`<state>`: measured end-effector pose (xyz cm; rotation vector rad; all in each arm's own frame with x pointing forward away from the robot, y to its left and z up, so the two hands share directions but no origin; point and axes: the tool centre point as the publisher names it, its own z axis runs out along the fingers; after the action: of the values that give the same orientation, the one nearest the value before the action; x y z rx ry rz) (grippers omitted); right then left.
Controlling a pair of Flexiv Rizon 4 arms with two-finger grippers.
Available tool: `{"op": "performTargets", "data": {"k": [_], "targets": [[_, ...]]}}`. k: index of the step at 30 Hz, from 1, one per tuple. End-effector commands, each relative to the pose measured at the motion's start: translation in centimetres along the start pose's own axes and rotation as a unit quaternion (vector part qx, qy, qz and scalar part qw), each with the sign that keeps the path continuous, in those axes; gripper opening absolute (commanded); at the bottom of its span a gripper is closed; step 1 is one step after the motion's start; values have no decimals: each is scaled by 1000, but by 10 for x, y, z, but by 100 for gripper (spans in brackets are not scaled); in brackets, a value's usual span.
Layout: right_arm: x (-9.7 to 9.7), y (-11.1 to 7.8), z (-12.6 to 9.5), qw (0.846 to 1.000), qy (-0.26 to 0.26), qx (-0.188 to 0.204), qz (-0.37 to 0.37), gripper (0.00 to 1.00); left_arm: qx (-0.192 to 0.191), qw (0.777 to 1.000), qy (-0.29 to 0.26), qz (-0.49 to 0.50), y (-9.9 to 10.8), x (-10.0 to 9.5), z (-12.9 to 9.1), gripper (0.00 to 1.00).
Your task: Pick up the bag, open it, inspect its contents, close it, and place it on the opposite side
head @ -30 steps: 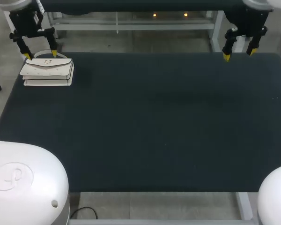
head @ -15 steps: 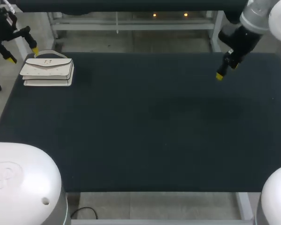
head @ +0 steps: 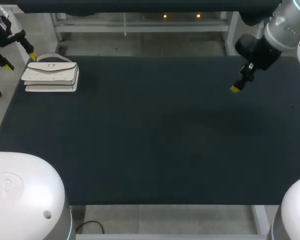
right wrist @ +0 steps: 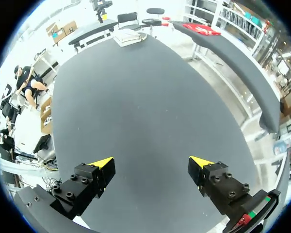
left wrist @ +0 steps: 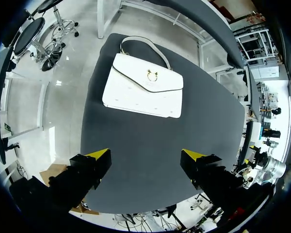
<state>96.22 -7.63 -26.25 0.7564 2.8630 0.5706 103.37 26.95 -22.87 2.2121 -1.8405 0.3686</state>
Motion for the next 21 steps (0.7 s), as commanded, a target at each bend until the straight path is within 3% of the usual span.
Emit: {"op": "performTargets", "data": {"k": [1, 5, 13, 21], "targets": [[2, -4, 0, 999, -3, -44, -1, 100, -1, 1000, -1, 0, -1, 1, 0, 100], [12, 1, 11, 999, 4, -48, -22, 100, -2, 999, 34, -1, -10, -4, 8, 100], [36, 8, 41, 989, 57, -101, -88, 100, -8, 996, 86, -7, -32, -31, 6, 100], [50, 15, 61, 980, 91, -102, -143, 100, -12, 993, 116, -17, -45, -47, 4, 100]]}}
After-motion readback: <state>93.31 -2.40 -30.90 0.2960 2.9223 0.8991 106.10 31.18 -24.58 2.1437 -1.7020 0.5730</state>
